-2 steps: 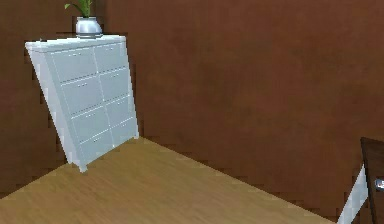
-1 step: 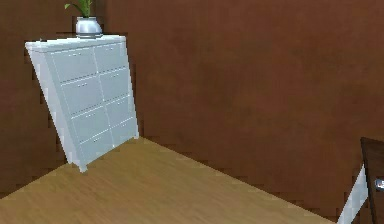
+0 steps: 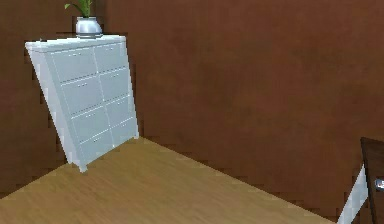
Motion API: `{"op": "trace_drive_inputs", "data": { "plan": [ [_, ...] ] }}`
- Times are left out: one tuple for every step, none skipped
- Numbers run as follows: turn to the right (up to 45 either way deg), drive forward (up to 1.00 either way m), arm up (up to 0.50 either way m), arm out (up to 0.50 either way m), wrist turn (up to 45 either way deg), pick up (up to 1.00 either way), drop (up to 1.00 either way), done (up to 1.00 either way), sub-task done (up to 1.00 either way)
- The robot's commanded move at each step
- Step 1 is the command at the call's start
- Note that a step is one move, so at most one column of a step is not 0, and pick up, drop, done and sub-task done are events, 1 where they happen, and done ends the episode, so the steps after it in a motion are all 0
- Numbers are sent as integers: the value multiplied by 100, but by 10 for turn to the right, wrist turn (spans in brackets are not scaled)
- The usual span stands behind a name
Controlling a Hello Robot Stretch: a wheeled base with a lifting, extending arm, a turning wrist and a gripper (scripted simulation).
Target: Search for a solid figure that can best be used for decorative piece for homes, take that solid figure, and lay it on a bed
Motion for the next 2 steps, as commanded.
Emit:
{"op": "trace_drive_inputs", "data": {
  "plan": [
    [0, 0, 0, 0, -450, 0, 0, 0, 0],
    [0, 0, 0, 0, -450, 0, 0, 0, 0]
  ]
}}
